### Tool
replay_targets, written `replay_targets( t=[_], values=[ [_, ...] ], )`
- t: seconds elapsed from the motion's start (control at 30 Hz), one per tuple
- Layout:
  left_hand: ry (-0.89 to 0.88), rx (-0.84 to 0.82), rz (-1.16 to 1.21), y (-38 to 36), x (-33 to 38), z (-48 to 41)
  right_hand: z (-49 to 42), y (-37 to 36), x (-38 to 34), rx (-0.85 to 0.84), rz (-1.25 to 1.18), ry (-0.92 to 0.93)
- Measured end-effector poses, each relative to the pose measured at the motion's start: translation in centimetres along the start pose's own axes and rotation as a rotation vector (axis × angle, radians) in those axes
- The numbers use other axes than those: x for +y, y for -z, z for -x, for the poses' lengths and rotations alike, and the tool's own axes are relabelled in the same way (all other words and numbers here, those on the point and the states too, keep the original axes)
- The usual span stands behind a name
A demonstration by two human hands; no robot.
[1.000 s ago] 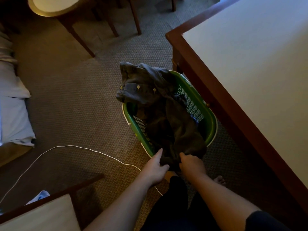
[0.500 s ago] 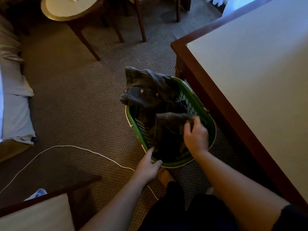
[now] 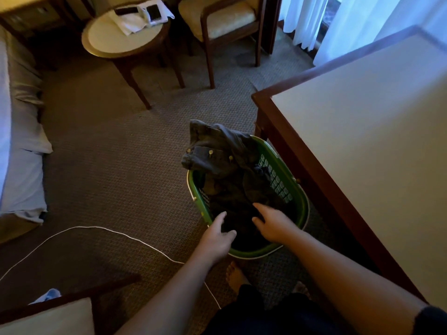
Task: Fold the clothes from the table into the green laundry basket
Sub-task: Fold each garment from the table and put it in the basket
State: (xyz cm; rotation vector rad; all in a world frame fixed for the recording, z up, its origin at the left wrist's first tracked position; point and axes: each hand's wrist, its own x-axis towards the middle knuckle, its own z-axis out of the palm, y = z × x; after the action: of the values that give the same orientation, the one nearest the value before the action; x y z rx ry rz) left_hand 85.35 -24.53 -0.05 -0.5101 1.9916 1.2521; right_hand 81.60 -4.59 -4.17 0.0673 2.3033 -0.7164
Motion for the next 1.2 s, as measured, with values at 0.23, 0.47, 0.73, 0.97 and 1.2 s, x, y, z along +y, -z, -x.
replay_targets(
  t=[0.23, 0.47, 0.73, 0.97, 1.2],
  values=[
    [-0.142, 0.039, 0.022, 1.9, 4.0, 0.4, 3.1, 3.1, -3.0, 0.17, -0.097, 0.205],
    [-0.253, 0.105, 0.012, 3.2, 8.2, 1.0, 5.0, 7.8, -5.6, 0.255, -0.091, 0.294],
    [-0.283, 0.188, 0.075, 3.1, 11.1, 1.6, 5.1, 11.5, -6.4, 0.247, -0.046, 0.398],
    [-0.183, 0.285, 0.179, 3.6, 11.7, 2.2, 2.5, 14.0, -7.3, 0.107, 0.006, 0.448],
    [-0.08, 0.289, 0.26, 6.8, 11.2, -3.7, -5.5, 16.3, -10.4, 0.067, 0.044, 0.364]
  ],
)
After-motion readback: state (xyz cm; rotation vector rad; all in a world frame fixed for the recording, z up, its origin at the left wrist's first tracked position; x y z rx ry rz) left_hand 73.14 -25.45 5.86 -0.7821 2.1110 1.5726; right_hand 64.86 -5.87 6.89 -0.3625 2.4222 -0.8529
